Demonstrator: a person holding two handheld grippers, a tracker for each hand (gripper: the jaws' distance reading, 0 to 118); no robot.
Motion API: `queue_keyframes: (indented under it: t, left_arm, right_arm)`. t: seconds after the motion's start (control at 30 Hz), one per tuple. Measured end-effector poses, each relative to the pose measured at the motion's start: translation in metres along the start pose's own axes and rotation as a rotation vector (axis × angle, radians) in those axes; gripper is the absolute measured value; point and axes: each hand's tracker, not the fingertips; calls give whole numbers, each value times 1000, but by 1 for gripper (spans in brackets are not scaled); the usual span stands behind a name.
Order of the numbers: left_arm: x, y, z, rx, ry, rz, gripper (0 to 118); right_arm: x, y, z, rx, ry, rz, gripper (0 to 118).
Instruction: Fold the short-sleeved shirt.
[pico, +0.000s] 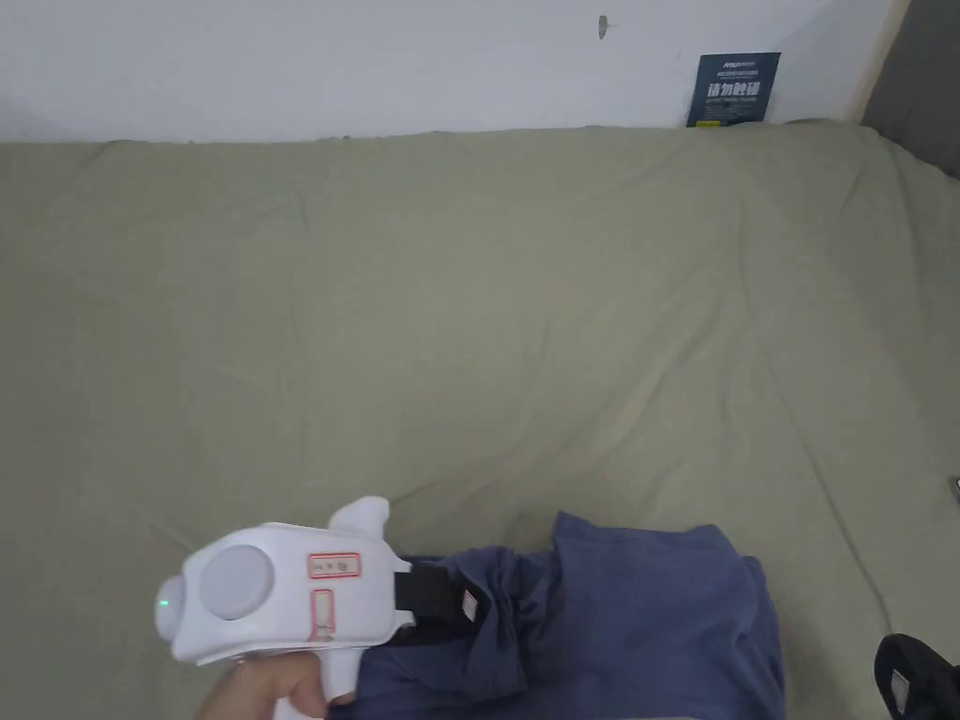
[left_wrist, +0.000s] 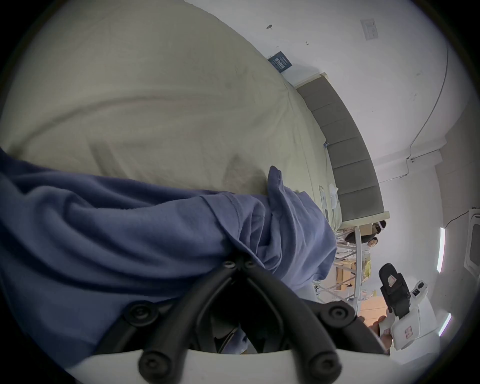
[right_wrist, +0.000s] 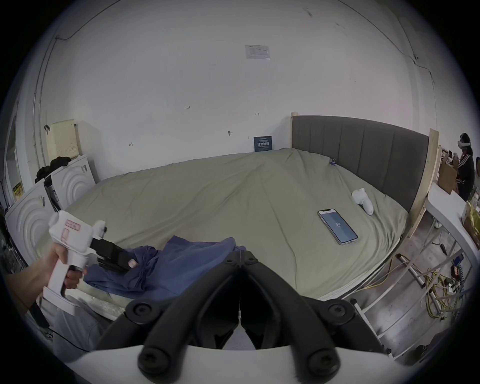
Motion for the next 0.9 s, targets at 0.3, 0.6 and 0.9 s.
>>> queue_keyframes:
  t: [0.3,0.6,0.9]
  left_arm:
    - [-69,-10,146,175,213,68,0]
    - [-122,-11,107,145,-133,232,110]
    - [-141,-5,48,59,-389,295,114]
  right_arm:
    - [-27,7,-10,7,70,49,0]
    - [-42,10,-5,-13,72,91,0]
    - [-35,14,-7,-28,51,59,0]
